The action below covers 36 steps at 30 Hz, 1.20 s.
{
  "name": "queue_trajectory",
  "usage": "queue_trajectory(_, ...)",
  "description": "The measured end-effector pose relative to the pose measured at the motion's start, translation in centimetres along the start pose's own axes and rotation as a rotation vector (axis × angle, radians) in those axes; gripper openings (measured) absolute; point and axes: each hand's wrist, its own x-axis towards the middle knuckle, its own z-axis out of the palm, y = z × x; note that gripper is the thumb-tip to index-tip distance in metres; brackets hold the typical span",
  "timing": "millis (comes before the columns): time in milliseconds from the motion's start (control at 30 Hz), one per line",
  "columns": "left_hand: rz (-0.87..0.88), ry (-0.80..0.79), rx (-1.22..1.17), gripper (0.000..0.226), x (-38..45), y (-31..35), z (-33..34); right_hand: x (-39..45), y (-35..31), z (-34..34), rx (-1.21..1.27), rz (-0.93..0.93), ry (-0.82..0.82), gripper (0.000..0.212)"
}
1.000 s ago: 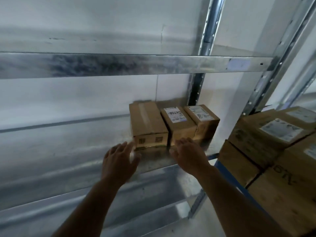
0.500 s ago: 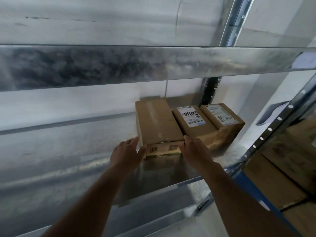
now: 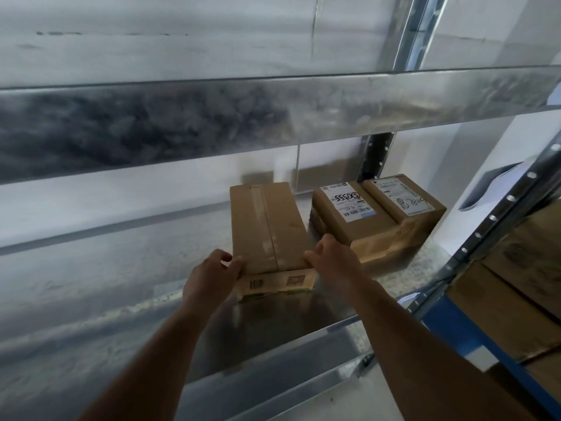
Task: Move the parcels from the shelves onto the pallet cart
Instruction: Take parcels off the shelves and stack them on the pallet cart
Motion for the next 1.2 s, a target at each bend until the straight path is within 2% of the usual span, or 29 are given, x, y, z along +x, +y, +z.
queue_trajectory(133, -0.070, -0.199, -0.225, 0.060, 0.7, 0.3, -0.3, 0.2, -0.4, 0.3, 0.306, 0.106, -0.171, 0.048)
queue_trajectory(200, -0.122, -0.319, -0.388, 0.067, 0.6, 0.3, -0.7, 0.0, -0.3, 0.2, 0.453, 0.140, -0.256, 0.043)
queue_trajectory(300, -0.076, -0.404, -0.481, 0.069, 0.2, -0.2, -1.1, -0.6, 0.3, 0.1, 0.426, 0.084, -0.291, 0.049)
queue_trajectory(367, -0.016, -0.406, -0.521, 0.069, -0.4, -0.5, -1.1, -1.4, 0.5, 0.1, 0.391, 0.032, -0.301, 0.063)
queue_trajectory(467, 0.087, -0.352, -0.507, 0.073, -2.1, -0.8, -0.9, -3.1, 0.7, 0.0, 0.390, -0.036, -0.253, 0.070)
queue_trajectory(733, 0.177, -0.242, -0.488, 0.074, -8.3, -0.5, -0.7, -9.4, 1.7, -1.2, 0.416, -0.119, -0.184, 0.069)
queue_trajectory(933, 0.238, -0.240, -0.538, 0.073, -15.3, 0.0, -0.2, -16.7, 3.9, -2.3, 0.396, -0.114, -0.151, 0.067)
queue_trajectory(1200, 0.312, -0.261, -0.486, 0.073, -23.8, 0.2, 1.2, -26.3, 7.1, -4.0, 0.442, -0.085, -0.123, 0.065)
